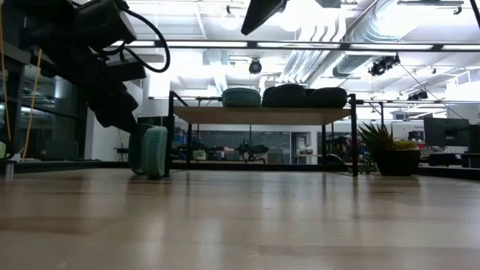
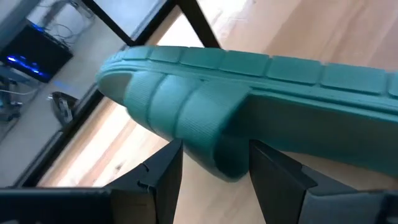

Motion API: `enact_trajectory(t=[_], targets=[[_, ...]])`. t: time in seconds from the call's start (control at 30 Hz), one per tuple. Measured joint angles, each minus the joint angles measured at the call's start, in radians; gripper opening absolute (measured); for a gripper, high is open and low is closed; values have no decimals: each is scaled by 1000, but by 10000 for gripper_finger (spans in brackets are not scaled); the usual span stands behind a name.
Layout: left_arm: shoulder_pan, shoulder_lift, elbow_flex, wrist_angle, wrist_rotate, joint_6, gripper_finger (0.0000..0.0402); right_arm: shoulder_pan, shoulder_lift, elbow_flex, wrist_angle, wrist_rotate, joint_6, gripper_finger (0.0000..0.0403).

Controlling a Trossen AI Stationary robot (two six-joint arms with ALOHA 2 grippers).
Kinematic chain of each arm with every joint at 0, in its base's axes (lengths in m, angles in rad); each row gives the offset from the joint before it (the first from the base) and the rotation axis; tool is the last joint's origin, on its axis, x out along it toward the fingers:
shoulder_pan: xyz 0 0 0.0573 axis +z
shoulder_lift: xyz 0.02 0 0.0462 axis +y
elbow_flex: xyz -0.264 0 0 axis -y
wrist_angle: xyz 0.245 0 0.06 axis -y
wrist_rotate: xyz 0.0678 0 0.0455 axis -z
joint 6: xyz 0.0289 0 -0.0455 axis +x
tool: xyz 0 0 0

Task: Pick and place slides into the shelf
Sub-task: Put the green slide on the shelf

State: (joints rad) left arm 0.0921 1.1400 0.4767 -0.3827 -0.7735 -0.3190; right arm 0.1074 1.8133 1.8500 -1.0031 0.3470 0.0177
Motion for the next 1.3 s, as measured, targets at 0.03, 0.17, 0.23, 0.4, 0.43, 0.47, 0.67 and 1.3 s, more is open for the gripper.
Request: enact_trajectory(t=[0.03,0.17,0.23,0.4,0.43,0.47,0.67,1.3], targets=[[0,0,0,1,-11,1,166,0,0,0,0,0,0,0],[14,0,0,35,-16,23,166,0,0,0,1,0,0,0],[42,0,0,57,29,43,166,0,0,0,2,0,0,0],[124,9,0,76,59,72,166,0,0,0,2,-3,0,0],[135,10,0,76,58,75,166,0,0,0,2,-9,0,0],[145,10,0,78,59,76,166,0,0,0,2,-13,0,0],[172,11,0,98,67,109,166,0,0,0,3,-21,-18,0],[172,11,-1,94,95,109,14,0,0,0,21,-22,-26,0]])
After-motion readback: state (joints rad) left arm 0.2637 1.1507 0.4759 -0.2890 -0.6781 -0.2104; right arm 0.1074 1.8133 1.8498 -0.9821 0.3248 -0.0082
